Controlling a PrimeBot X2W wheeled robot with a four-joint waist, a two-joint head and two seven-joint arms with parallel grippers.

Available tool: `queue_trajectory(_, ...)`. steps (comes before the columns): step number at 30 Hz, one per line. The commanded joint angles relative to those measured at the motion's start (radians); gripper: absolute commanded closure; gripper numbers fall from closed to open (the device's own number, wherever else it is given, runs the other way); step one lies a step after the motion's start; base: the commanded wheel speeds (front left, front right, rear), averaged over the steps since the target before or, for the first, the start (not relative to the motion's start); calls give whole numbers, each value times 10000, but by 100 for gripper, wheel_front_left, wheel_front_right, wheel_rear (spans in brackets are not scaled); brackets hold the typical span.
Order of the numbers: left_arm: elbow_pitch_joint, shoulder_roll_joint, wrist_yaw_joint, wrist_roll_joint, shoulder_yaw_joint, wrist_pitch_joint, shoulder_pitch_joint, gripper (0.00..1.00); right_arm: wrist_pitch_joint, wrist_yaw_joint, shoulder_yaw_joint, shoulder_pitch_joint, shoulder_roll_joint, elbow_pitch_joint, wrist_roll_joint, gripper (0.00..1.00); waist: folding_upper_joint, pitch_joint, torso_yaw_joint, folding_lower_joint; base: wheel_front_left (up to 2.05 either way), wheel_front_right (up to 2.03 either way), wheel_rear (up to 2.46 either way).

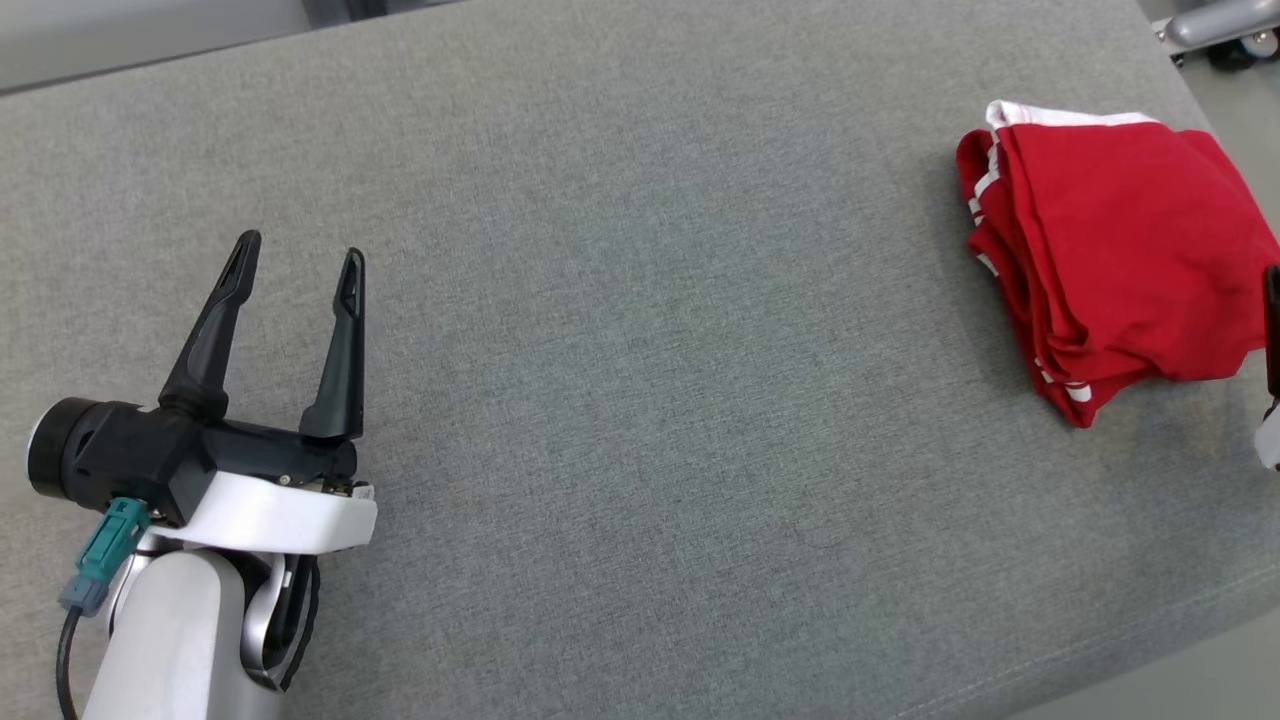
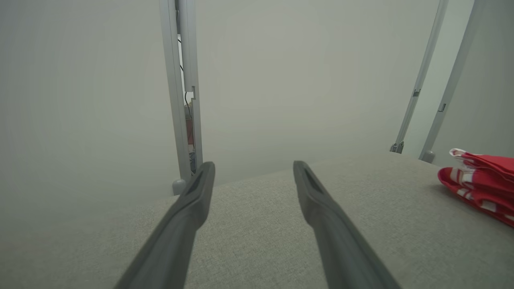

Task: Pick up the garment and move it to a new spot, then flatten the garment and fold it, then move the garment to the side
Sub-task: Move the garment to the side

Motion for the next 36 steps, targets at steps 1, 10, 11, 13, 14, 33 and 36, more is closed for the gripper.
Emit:
queue_trajectory(1, 17, 60, 62, -50, 39, -56, 59, 0, -186, -1, -128, 47, 30, -24, 78, 0, 0, -179, -40, 0, 0, 0, 0)
queue_trajectory(10, 79, 4, 257, -187, 103, -85, 599, 0, -628, -1, -1399, 1192, 1144, -3064, 189, 0, 0, -1092, -9, 0, 0, 0, 0)
queue_trajectory(11, 108, 7, 290, -191, 108, -84, 642, 0, -631, 0, -1510, 1449, 1330, -3605, 29, 0, 0, -1194, 52, 0, 0, 0, 0)
queue_trajectory(13, 143, -6, 303, -265, 110, -81, 714, 0, -618, -1, -1628, 1868, 1786, -4592, -209, 0, 0, -1370, 212, 0, 0, 0, 0)
queue_trajectory(14, 175, -16, 323, -289, 122, -84, 777, 0, -614, 0, -1621, 2054, 1990, -5027, -375, 0, 0, -1464, 300, 0, 0, 0, 0)
queue_trajectory(33, 535, -286, 828, -607, 182, -38, 1968, 0, -49, 0, -493, 4585, 3780, -7430, -1766, 0, 0, -2882, 2189, 0, 0, 0, 0)
queue_trajectory(36, 561, -318, 858, -647, 127, -49, 2238, 0, 89, 0, -539, 5015, 3849, -7397, -1848, 0, 0, -3149, 2329, 0, 0, 0, 0)
